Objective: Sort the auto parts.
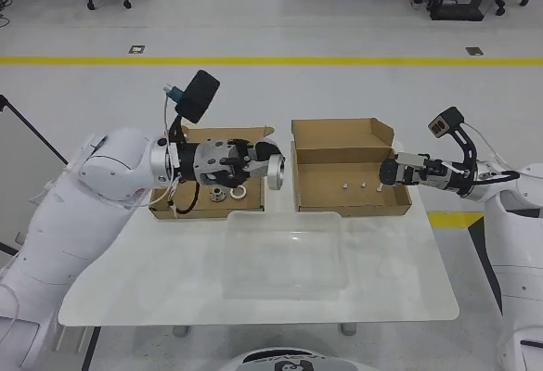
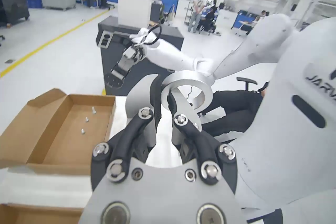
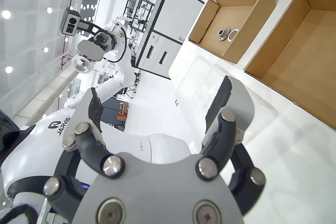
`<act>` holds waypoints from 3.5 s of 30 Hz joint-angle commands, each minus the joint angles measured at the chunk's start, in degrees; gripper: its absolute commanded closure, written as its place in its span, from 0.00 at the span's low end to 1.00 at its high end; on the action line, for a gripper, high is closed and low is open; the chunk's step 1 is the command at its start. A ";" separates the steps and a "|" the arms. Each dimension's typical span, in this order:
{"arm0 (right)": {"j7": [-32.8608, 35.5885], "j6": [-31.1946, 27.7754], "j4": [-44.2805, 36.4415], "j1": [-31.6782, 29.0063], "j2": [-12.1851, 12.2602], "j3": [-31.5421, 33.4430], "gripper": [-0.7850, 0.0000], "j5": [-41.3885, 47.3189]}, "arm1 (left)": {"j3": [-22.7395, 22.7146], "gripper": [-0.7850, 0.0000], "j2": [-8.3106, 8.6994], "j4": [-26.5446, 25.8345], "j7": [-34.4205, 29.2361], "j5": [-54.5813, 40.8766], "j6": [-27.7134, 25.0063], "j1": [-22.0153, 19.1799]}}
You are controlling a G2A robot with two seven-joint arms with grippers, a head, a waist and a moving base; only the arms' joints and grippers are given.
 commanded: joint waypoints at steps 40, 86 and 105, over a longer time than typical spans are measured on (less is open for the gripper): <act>0.00 0.00 0.00 0.00 0.00 0.00 0.00 0.00 | 1.34 1.00 -3.45 5.77 -5.37 -37.15 -4.99 -0.42; 0.00 0.00 0.00 0.00 0.00 0.00 0.00 0.00 | 4.38 1.00 -3.12 0.37 -2.95 -34.93 -7.42 -0.81; 0.00 0.00 0.00 0.00 0.00 0.00 0.00 0.00 | 4.39 1.00 -3.47 -3.41 -2.96 -42.02 -7.42 -0.43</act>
